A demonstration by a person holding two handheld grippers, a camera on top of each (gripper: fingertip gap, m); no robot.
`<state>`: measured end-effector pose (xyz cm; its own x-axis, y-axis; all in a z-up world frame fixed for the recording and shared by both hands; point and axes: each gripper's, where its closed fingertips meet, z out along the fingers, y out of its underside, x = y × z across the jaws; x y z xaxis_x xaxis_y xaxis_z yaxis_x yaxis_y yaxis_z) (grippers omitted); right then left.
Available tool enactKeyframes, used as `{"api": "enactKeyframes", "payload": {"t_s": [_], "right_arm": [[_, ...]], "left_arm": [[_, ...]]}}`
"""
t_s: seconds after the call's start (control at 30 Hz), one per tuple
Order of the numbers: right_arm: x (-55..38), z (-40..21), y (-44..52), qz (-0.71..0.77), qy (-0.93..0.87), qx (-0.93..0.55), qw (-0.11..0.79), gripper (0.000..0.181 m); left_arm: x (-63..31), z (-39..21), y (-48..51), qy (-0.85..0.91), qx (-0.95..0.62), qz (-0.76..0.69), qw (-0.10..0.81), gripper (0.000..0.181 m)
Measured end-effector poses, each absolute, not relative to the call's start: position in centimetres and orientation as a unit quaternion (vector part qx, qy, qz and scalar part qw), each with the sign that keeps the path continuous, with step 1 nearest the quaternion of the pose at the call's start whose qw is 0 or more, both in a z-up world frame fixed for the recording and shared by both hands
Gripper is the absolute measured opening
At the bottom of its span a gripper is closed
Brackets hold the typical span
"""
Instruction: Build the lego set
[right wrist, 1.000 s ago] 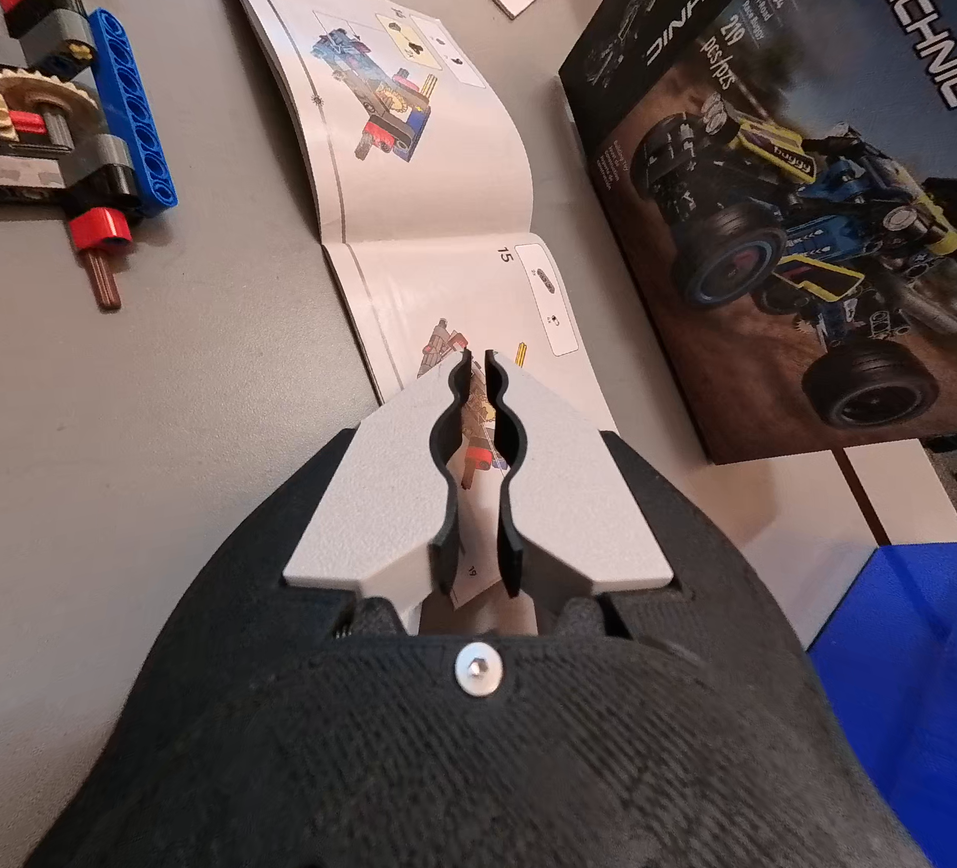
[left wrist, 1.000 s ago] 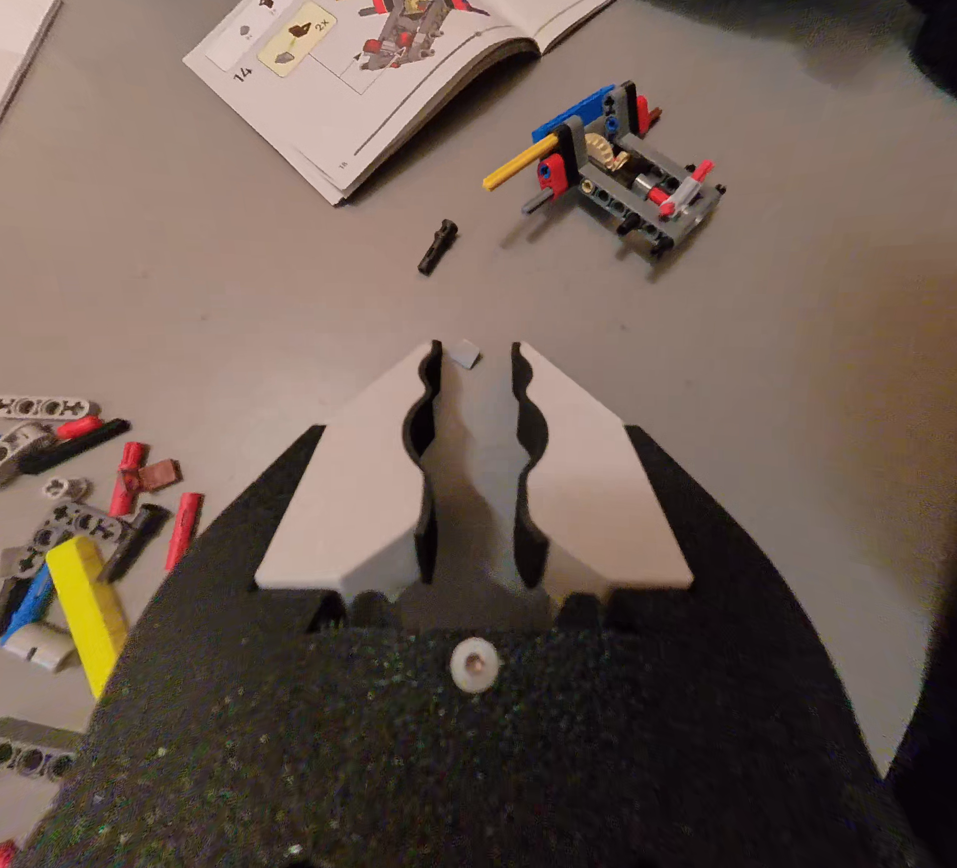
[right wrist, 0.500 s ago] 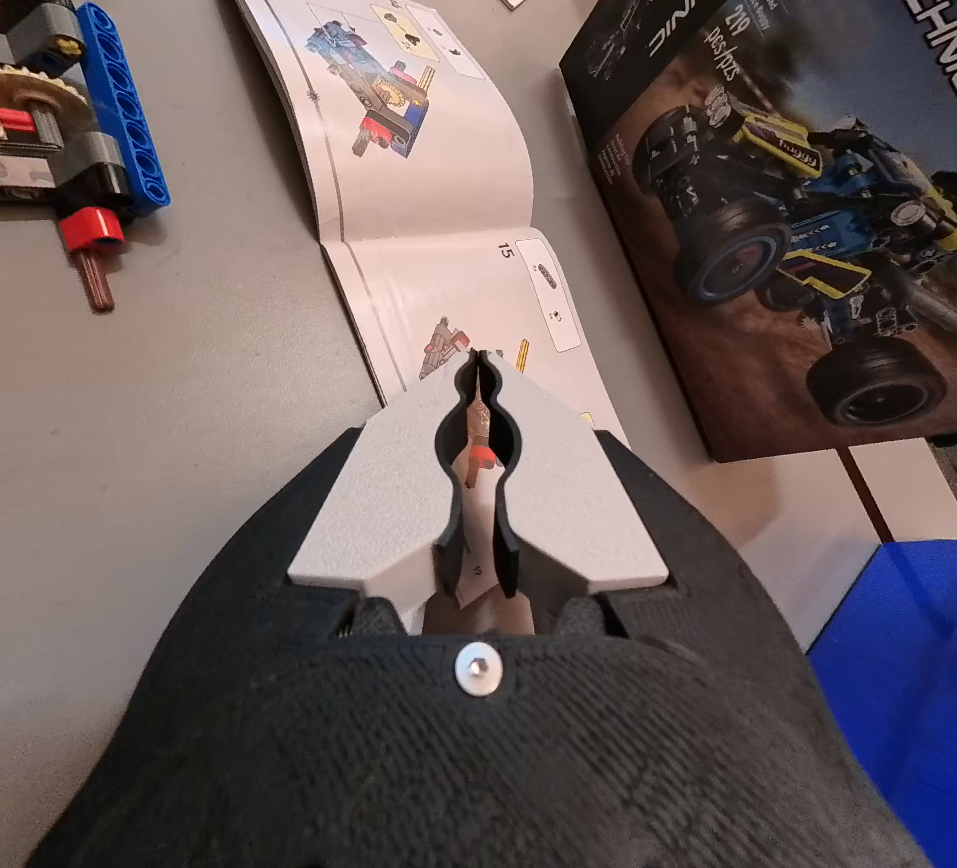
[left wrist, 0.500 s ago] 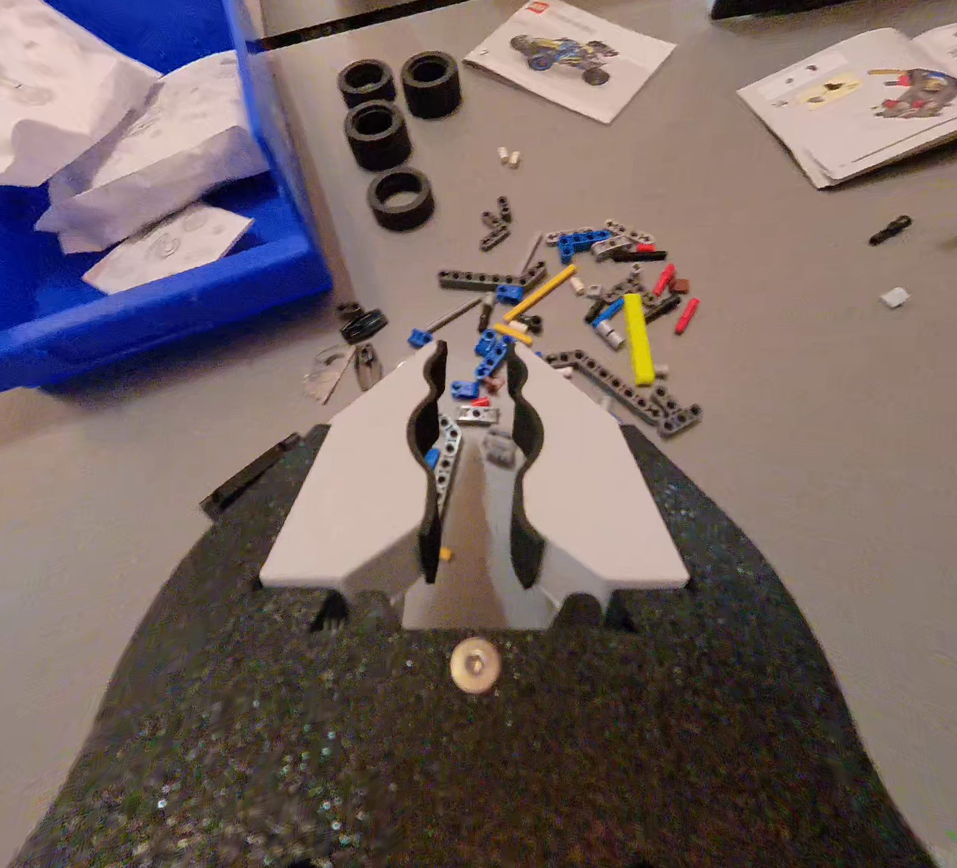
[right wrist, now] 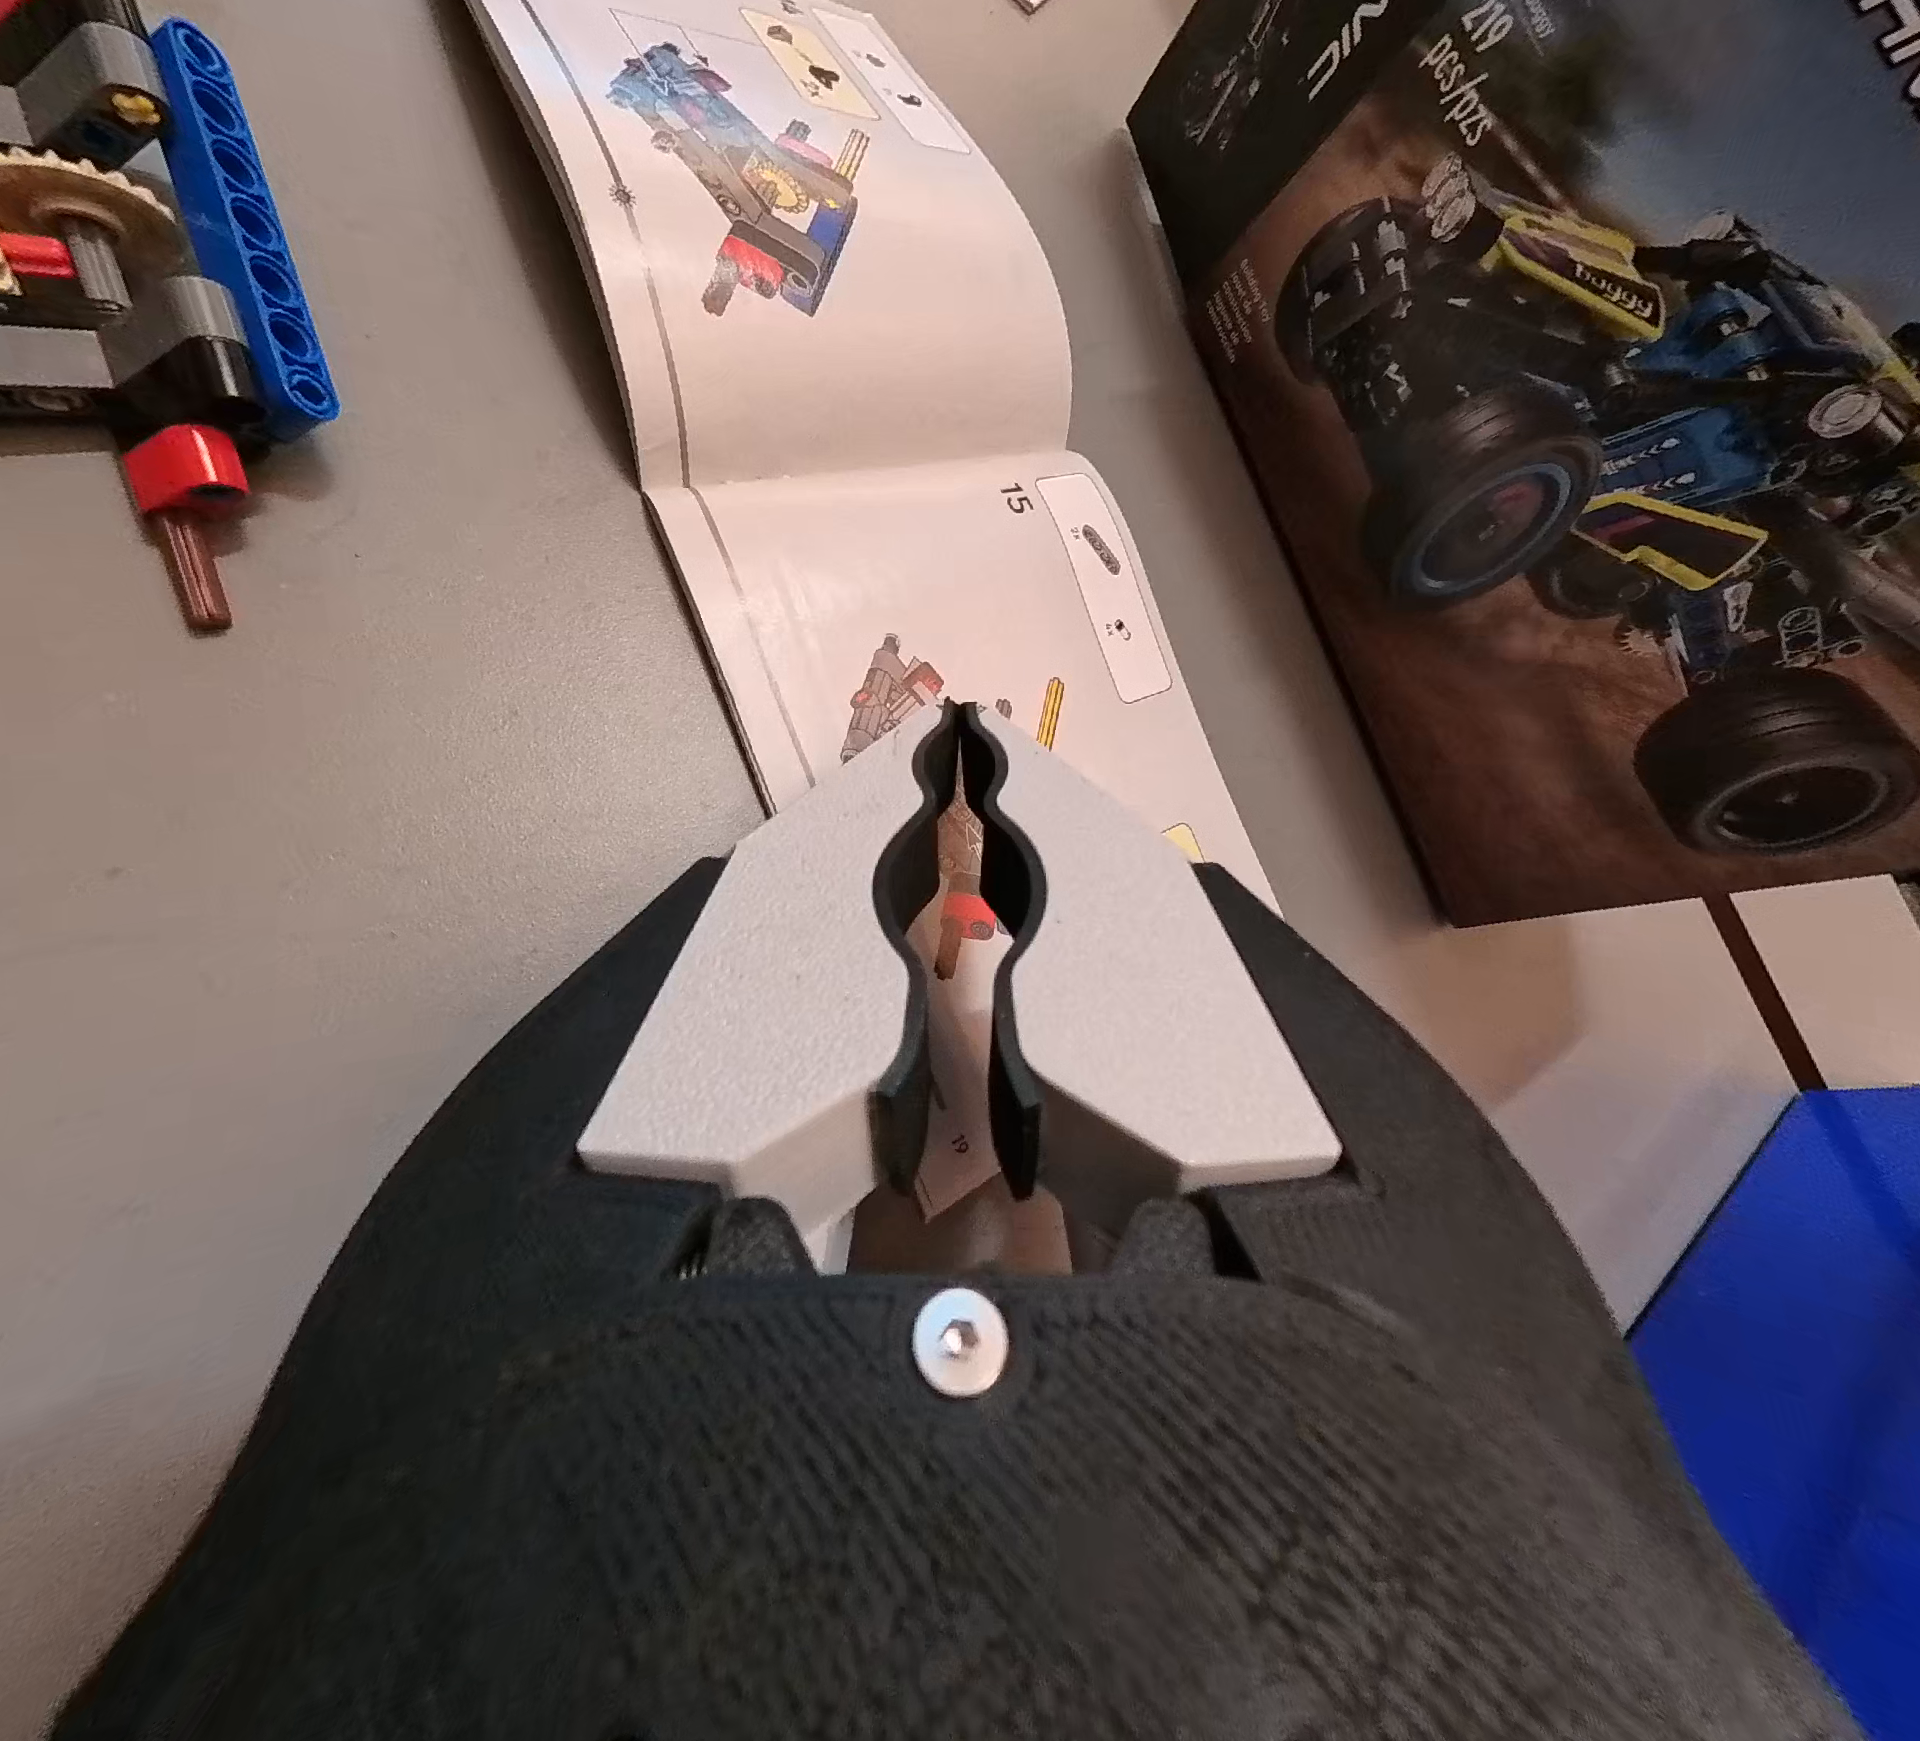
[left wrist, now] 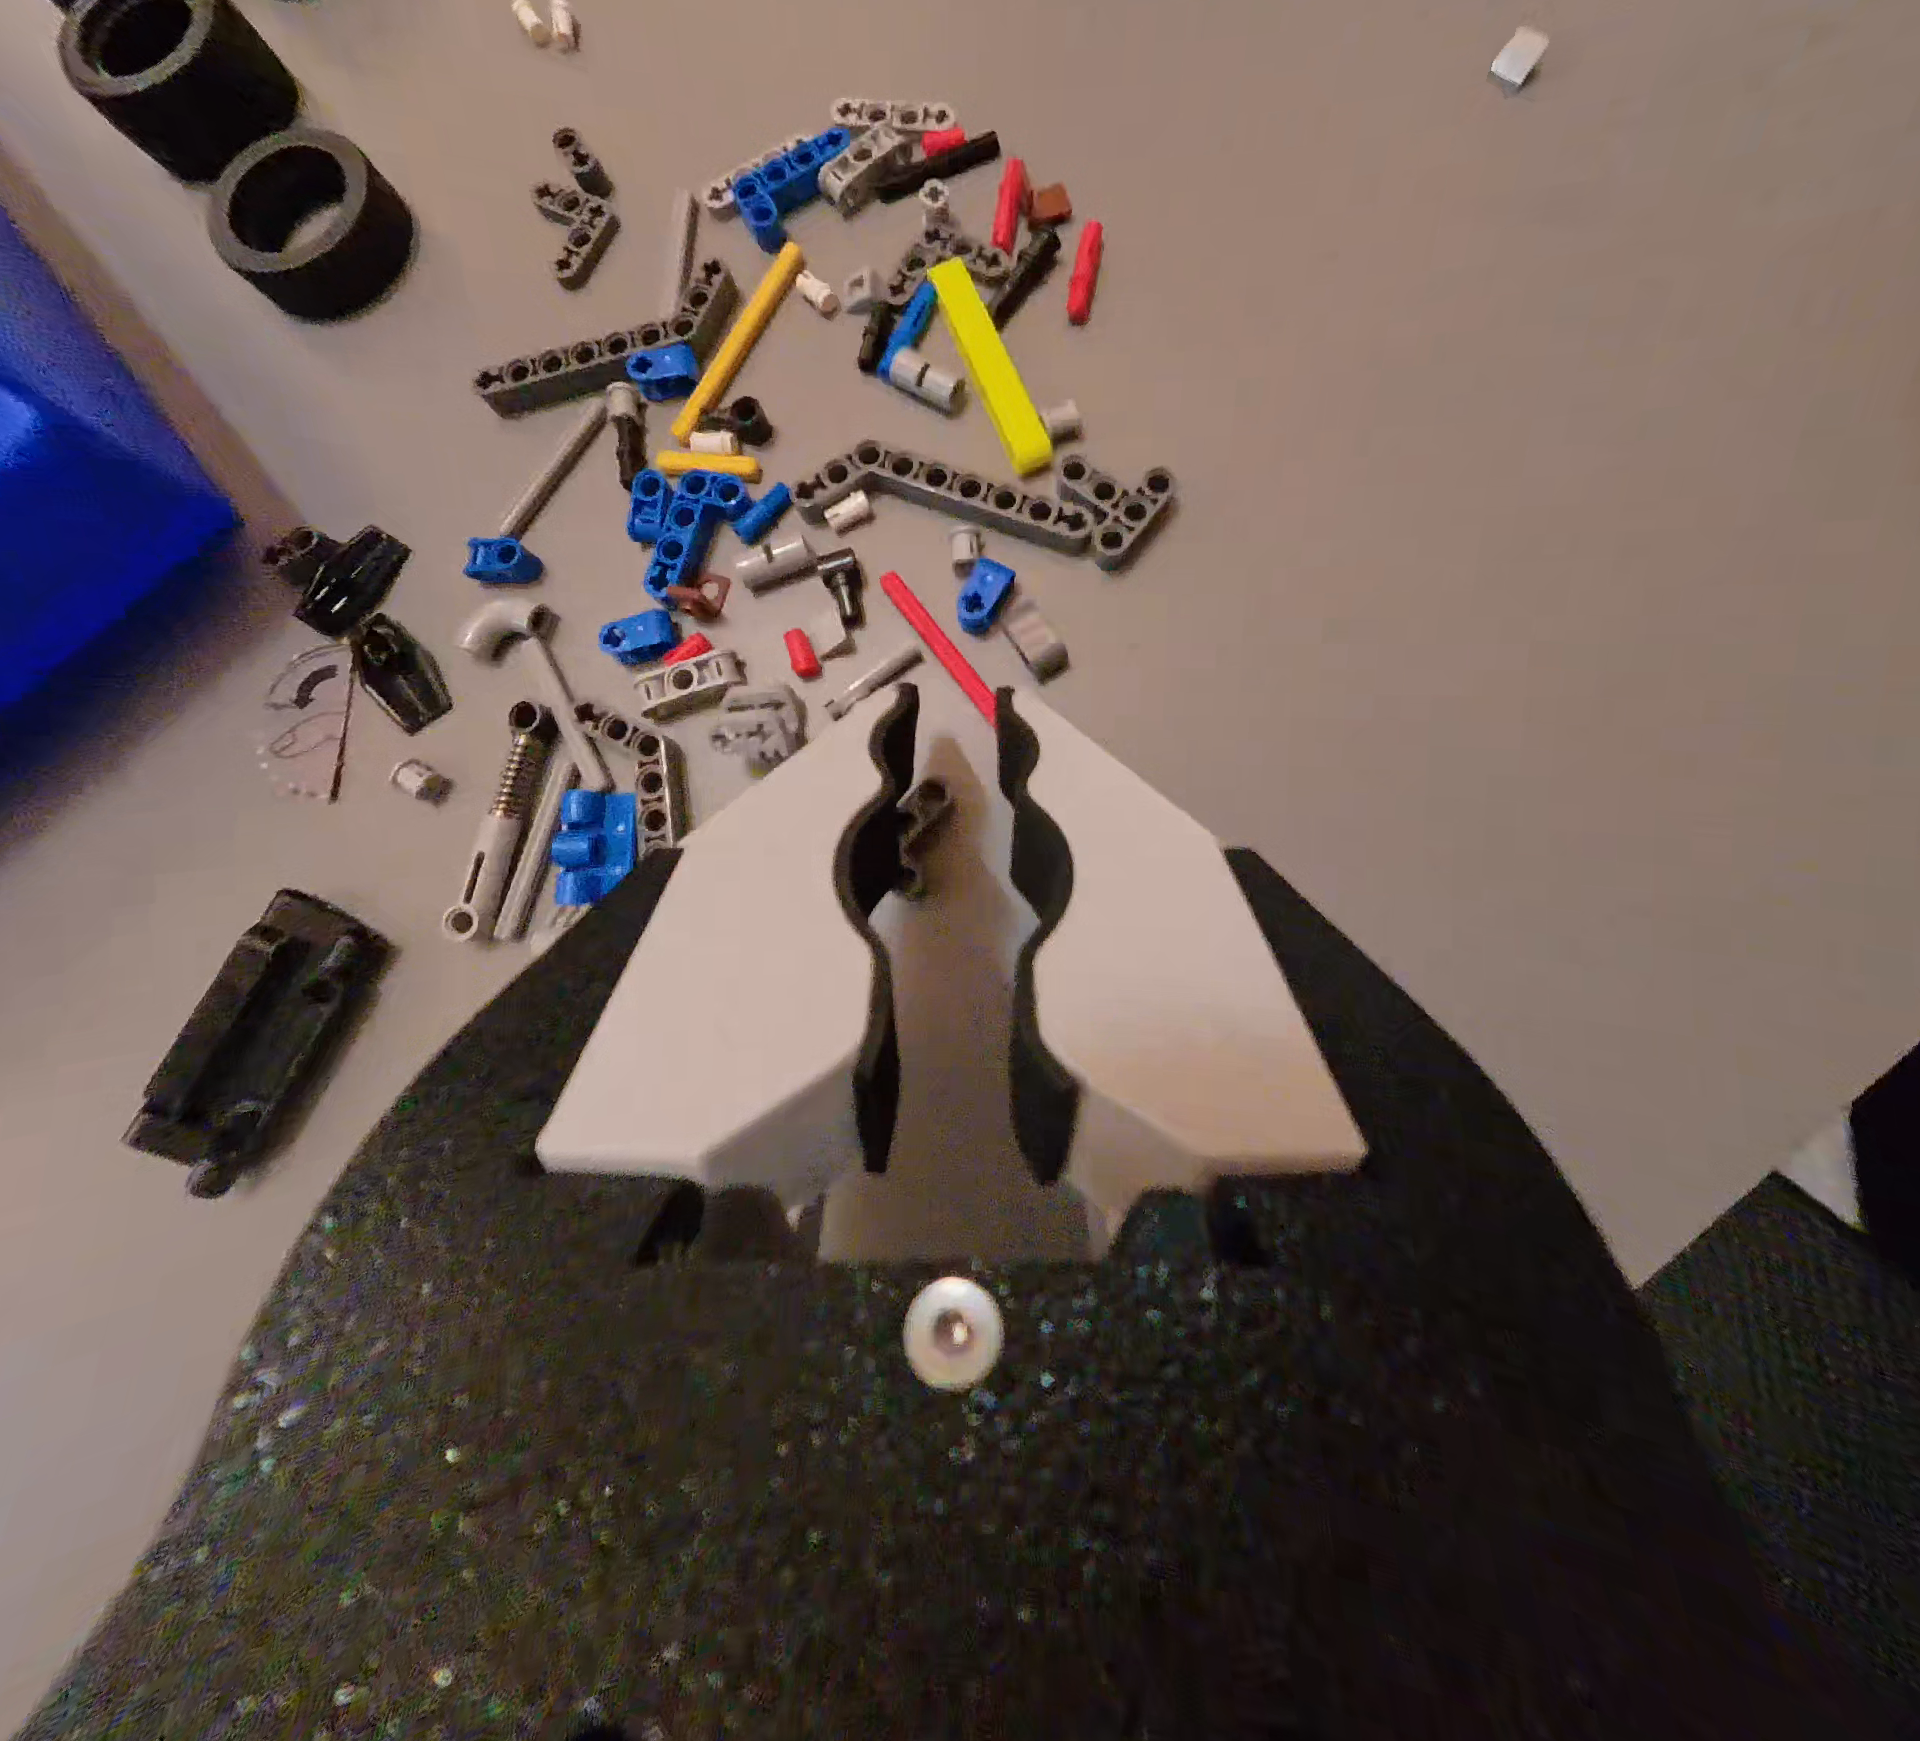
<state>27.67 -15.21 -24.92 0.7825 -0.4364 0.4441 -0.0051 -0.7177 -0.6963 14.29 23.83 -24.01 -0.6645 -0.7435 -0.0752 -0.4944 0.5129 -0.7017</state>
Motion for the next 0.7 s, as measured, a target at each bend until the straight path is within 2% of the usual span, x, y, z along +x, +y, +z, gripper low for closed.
{"api": "enactKeyframes", "payload": {"t_s": [0.13, 0.3, 0.53, 0.7], "right_arm": [[27.6, -24.9, -15.2, -0.306, 0.123, -0.875, 0.354, 0.000], [27.6, -24.9, -15.2, -0.307, 0.122, -0.875, 0.354, 0.000], [27.6, -24.9, -15.2, -0.313, 0.119, -0.874, 0.352, 0.000], [27.6, -24.9, -15.2, -0.316, 0.118, -0.873, 0.351, 0.000]], "left_arm": [[14.6, -23.8, 25.2, 0.844, -0.374, -0.315, 0.220, 0.011], [17.5, -22.5, 31.3, 0.770, -0.487, -0.284, 0.298, 0.012], [19.7, -22.6, 36.2, 0.722, -0.554, -0.263, 0.319, 0.009], [20.4, -23.0, 36.2, 0.729, -0.546, -0.288, 0.296, 0.012]]}}
